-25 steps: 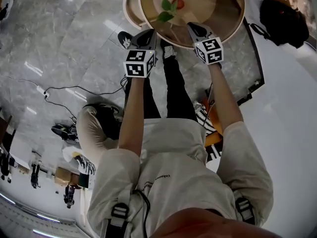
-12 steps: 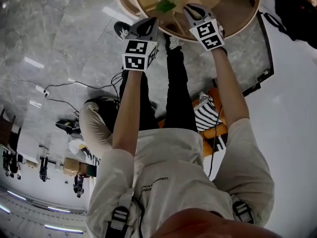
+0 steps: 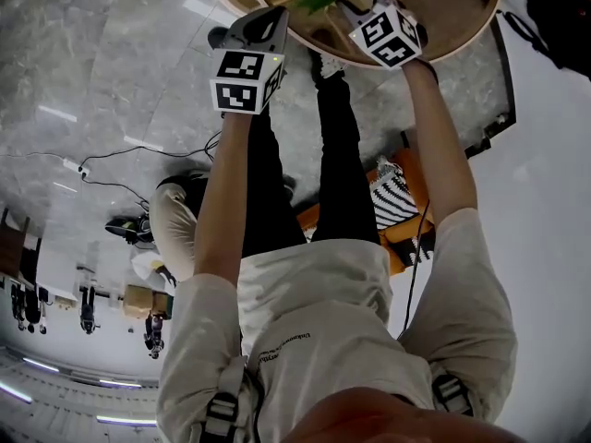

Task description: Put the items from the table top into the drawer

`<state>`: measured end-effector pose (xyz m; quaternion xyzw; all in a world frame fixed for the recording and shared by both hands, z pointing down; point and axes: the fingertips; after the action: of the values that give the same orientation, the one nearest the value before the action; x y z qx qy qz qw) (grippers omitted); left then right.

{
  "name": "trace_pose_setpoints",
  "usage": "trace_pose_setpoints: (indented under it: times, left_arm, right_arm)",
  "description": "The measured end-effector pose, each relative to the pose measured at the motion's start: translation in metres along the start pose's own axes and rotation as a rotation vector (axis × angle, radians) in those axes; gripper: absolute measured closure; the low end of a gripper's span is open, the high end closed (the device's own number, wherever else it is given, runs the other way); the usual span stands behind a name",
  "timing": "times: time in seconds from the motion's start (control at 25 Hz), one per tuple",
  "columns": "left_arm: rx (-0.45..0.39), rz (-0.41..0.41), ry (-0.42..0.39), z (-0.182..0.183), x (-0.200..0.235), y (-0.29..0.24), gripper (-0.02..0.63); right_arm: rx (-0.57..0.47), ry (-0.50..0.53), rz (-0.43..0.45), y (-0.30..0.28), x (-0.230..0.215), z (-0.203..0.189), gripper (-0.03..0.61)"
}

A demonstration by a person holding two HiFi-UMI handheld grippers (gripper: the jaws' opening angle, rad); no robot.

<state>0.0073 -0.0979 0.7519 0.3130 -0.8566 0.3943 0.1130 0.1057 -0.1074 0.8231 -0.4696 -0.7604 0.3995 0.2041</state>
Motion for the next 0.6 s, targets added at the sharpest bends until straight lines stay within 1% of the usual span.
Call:
trace_pose_setpoints:
  times: [0.16, 0.32, 0.48, 0.6]
  left_arm:
    - [-0.012, 0.005, 0.015, -0.001, 0.018, 0.007, 0.592]
    - [-0.023, 0.019, 0.030, -0.001, 0.039, 0.023, 0.592]
    - [-0.038, 0.045, 0.052, -0.001, 0.068, 0.044, 0.592]
    - [-0.054, 0.072, 0.073, -0.003, 0.092, 0.058, 0.592]
  right_arm:
    - [0.009, -0.016, -0.010, -0.012, 0.003, 0.006, 0.465]
    - [-0.005, -0.028, -0.045, -0.016, 0.011, 0.019, 0.502]
    - [-0.029, -0.048, -0.069, -0.023, 0.025, 0.044, 0.514]
    - [-0.060, -0.088, -0.087, -0.032, 0.033, 0.069, 0.517]
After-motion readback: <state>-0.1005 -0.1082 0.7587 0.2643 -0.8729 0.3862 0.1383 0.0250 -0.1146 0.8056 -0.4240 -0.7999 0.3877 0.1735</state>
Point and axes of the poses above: the fingertips, and each gripper's own axes: y backward along the fingers, x to its left, z out of its top, and after that the axes turned 9 degrees about -x, right-handed
